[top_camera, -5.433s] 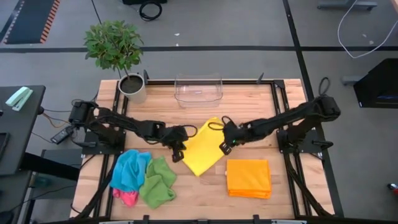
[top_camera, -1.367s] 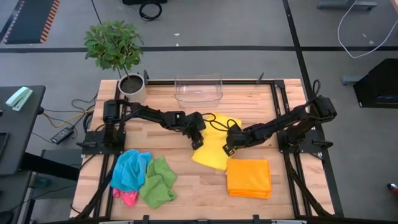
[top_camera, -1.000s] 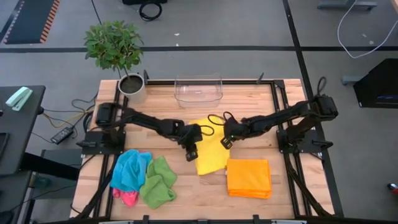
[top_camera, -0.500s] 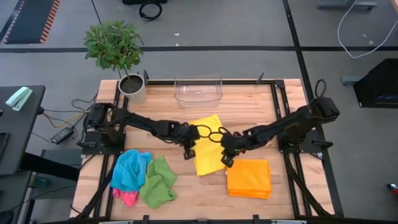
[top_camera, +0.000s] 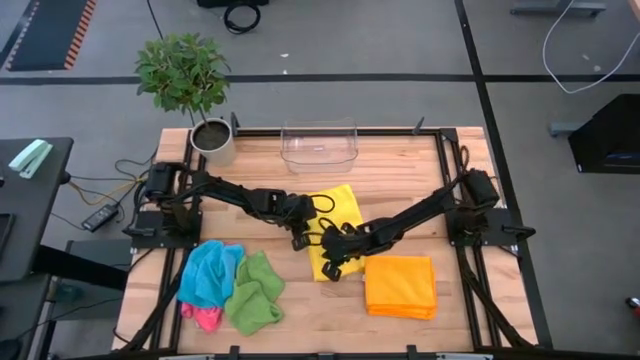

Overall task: Fold microfiber towels
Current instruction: Fold the yellow towel on the table

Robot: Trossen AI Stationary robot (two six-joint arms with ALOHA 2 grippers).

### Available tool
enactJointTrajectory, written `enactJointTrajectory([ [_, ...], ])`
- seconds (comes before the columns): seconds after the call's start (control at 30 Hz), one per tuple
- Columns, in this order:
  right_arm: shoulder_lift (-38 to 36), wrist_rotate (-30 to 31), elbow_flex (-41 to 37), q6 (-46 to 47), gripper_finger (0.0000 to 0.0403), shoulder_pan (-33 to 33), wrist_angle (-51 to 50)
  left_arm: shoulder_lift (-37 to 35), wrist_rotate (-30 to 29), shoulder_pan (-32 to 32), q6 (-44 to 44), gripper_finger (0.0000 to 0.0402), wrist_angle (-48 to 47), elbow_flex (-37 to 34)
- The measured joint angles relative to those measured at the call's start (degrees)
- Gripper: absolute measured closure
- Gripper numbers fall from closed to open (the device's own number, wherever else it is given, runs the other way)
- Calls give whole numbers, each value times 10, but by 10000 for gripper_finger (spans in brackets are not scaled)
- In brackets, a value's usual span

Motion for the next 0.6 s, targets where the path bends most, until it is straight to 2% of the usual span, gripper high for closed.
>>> enactJointTrajectory([
  [0.17, 27, -7, 25, -12, 401, -3, 7, 1, 1, 0, -2, 394, 2, -1],
  [0.4, 45, -15, 17, 3, 401, 1, 18, 2, 1, 0, 0, 396, 4, -2],
  [0.6, 22, -49, 17, -30, 401, 5, 9, 2, -1, 4, 10, 394, -2, -2],
])
